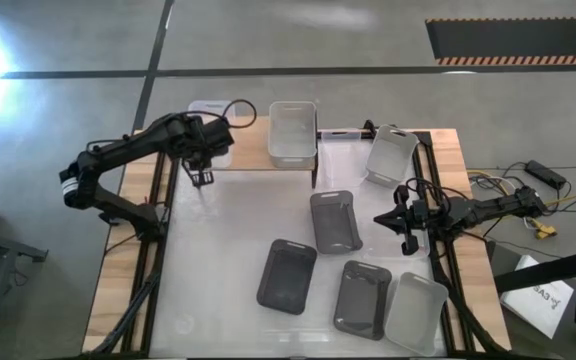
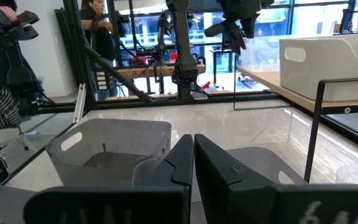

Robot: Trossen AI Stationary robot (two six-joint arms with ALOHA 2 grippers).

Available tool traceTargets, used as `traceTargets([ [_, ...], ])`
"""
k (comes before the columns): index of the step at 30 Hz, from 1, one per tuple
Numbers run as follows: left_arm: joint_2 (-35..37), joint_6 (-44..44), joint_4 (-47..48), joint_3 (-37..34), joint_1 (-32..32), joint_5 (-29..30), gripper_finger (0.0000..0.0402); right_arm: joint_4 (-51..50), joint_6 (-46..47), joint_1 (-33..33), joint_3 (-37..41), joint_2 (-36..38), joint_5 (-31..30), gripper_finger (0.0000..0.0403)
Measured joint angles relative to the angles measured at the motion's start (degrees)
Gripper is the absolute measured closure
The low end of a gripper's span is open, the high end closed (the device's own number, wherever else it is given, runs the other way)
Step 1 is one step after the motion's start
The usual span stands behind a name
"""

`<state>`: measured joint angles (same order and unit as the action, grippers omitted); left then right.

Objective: Stack baskets on shelf by color
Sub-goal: Put the left transparent bin on the shelf

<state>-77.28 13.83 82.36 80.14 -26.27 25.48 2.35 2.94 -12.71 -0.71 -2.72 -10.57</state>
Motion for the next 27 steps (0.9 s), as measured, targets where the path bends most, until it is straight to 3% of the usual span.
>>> traceTargets([
  [14, 0.3, -4.3, 1.2, 0.4, -0.4, 0.0, 0.0302, 0.0, 0.0, 0.0, 0.0, 0.0, 0.0, 0.0394],
  [22, 4.0, -4.8, 1.2, 4.5, -0.4, -1.4, 0.0246, 0.0, 0.0, 0.0, 0.0, 0.0, 0.0, 0.0394],
  [27, 8.0, -10.5, 1.2, 7.7, -0.3, -5.8, 0.0222, 0.0, 0.0, 0.0, 0.0, 0.0, 0.0, 0.0394],
])
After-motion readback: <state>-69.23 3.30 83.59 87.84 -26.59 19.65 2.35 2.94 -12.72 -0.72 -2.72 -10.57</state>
